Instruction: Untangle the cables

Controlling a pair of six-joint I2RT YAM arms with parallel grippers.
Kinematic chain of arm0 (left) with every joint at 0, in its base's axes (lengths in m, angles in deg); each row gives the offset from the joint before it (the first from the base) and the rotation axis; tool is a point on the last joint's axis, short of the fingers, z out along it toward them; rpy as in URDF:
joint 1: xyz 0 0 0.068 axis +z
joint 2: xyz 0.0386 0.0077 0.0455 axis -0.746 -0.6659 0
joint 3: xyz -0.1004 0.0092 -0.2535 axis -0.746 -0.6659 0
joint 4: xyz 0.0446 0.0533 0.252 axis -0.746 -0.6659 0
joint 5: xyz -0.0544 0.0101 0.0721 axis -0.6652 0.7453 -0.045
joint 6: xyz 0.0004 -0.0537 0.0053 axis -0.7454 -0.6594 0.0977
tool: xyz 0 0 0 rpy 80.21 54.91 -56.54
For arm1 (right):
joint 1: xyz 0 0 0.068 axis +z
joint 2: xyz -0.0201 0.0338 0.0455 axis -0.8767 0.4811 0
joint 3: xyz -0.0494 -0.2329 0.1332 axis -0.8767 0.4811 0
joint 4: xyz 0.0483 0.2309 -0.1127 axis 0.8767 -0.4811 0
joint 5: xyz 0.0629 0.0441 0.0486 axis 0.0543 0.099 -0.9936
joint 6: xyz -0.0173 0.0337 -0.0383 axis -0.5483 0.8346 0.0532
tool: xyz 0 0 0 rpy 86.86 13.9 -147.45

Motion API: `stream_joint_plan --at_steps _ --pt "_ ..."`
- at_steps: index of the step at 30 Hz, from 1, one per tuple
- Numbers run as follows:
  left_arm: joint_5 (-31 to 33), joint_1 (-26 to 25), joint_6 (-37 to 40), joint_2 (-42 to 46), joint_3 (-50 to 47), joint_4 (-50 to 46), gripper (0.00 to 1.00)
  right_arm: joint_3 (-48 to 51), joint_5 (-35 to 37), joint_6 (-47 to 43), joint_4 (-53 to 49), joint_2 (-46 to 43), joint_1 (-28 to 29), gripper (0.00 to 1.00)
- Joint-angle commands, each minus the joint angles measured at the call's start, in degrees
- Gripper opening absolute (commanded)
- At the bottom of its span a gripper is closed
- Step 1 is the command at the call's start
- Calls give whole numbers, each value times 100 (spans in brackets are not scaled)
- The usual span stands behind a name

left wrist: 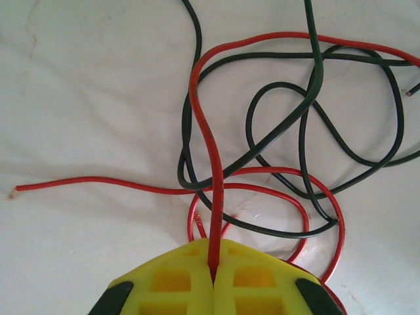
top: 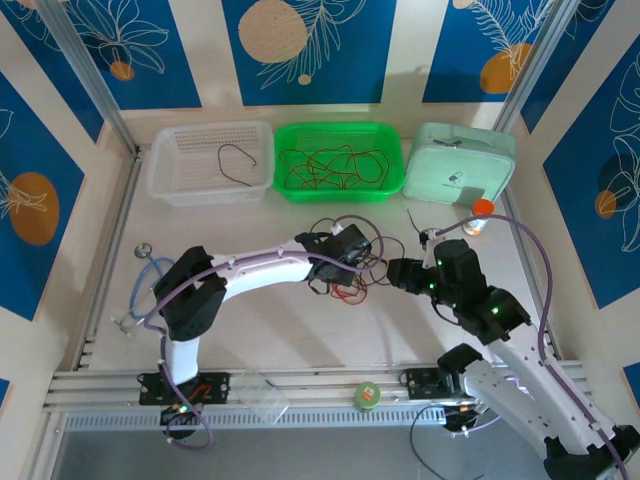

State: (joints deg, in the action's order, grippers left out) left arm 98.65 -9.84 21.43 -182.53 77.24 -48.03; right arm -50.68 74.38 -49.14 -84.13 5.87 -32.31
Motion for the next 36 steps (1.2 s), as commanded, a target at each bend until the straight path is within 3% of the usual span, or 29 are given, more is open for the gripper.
stream_joint_plan --at_steps 1,6,12,19,27,36 --pt "238 52 414 497 594 -533 0 -139 168 232 -229 24 -16 52" --pt "281 52 891 864 1475 -1492 0 -268 -20 497 -299 286 -194 52" --pt "391 52 1177 1085 2332 -2373 0 -445 -895 842 -332 823 -738 52" --pt "822 60 1462 1238 3044 -2788 0 -491 -1351 1054 -194 1075 -880 53" --pt "1351 212 1902 907 4225 -3062 0 -413 -1350 1118 -299 973 -906 53" --pt "1287 311 2173 570 5125 -3080 0 -220 -1623 1365 27 963 -948 53"
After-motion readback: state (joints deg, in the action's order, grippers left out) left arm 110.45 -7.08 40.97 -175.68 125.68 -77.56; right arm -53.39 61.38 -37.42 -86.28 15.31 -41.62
